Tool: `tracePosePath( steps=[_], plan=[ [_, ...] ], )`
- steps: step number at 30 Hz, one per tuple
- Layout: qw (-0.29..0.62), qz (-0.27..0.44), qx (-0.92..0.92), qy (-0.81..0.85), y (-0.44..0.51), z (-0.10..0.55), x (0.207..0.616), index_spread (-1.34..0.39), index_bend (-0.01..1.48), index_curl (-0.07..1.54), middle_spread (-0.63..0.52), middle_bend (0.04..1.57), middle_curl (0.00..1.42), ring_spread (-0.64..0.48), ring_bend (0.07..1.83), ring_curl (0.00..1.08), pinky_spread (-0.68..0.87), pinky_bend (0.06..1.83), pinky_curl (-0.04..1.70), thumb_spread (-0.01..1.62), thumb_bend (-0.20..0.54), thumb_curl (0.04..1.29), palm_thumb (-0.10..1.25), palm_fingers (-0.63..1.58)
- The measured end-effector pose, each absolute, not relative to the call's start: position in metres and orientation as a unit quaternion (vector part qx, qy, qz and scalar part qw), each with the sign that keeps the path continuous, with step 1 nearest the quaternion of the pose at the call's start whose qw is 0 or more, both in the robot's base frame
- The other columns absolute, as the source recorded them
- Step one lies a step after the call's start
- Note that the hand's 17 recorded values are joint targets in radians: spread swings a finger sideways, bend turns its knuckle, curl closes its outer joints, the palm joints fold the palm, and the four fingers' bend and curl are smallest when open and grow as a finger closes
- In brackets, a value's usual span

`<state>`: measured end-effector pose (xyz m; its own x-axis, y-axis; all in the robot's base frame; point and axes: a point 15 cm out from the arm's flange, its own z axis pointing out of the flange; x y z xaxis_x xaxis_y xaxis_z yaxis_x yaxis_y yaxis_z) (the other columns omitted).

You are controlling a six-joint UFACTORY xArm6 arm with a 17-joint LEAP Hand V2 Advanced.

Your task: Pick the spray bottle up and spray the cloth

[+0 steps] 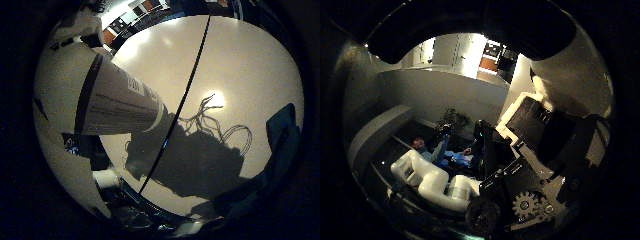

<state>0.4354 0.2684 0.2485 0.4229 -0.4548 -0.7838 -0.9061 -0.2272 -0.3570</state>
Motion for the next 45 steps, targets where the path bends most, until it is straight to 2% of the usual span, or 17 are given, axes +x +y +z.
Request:
tracePosePath(
  steps=[4,7,10,12,17,21,25,27,31,36,45],
  plan=[
    [0.414,0.278,-0.733,0.463,0.269,0.247,0.434,-0.21,0.99,0.74,-0.09,1.28,0.66,-0.18,1.38,0.62,-0.22,1.36,0.7,0.68,-0.035,0.83,0.91,1.14],
    [0.412,0.278,-0.735,0.461,0.269,0.246,0.433,-0.22,0.85,0.72,-0.09,1.24,0.63,-0.19,1.32,0.59,-0.26,1.33,0.65,0.69,-0.033,0.8,0.88,1.12],
    [0.41,0.278,-0.737,0.46,0.269,0.245,0.431,-0.25,0.66,0.69,-0.11,1.15,0.61,-0.2,1.29,0.57,-0.29,1.33,0.62,0.68,-0.033,0.78,0.87,1.07],
    [0.41,0.276,-0.739,0.458,0.268,0.245,0.432,-0.27,0.47,0.67,-0.13,1.1,0.6,-0.21,1.26,0.56,-0.31,1.35,0.6,0.68,-0.033,0.76,0.87,1.04],
    [0.409,0.283,-0.74,0.452,0.27,0.247,0.427,-0.35,0.17,0.63,-0.15,0.98,0.6,-0.24,1.22,0.55,-0.36,1.36,0.58,0.71,-0.034,0.71,0.85,0.91],
    [0.409,0.291,-0.74,0.447,0.271,0.249,0.424,-0.41,0.17,0.61,-0.16,0.82,0.58,-0.26,1.21,0.55,-0.42,1.32,0.54,0.77,-0.03,0.68,0.84,0.72],
    [0.413,0.287,-0.74,0.447,0.269,0.253,0.425,-0.43,0.18,0.58,-0.18,0.72,0.56,-0.26,1.2,0.54,-0.42,1.25,0.51,0.89,-0.024,0.63,0.83,0.6],
    [0.413,0.29,-0.74,0.444,0.269,0.255,0.423,-0.43,0.2,0.58,-0.18,0.68,0.56,-0.26,1.18,0.53,-0.39,1.2,0.5,0.93,-0.027,0.61,0.82,0.51],
    [0.414,0.3,-0.741,0.435,0.27,0.259,0.418,-0.42,0.26,0.57,-0.15,0.6,0.53,-0.25,1.04,0.49,-0.23,1.11,0.46,0.99,-0.027,0.56,0.78,0.32],
    [0.42,0.29,-0.74,0.439,0.26,0.264,0.423,-0.4,0.27,0.54,-0.13,0.54,0.5,-0.21,0.98,0.47,-0.08,1.1,0.42,1.0,-0.024,0.52,0.77,0.29],
    [0.422,0.294,-0.732,0.447,0.234,0.267,0.417,-0.38,0.26,0.5,-0.11,0.51,0.48,-0.2,0.93,0.45,0.01,1.11,0.34,1.01,-0.024,0.49,0.77,0.31]
  ],
)
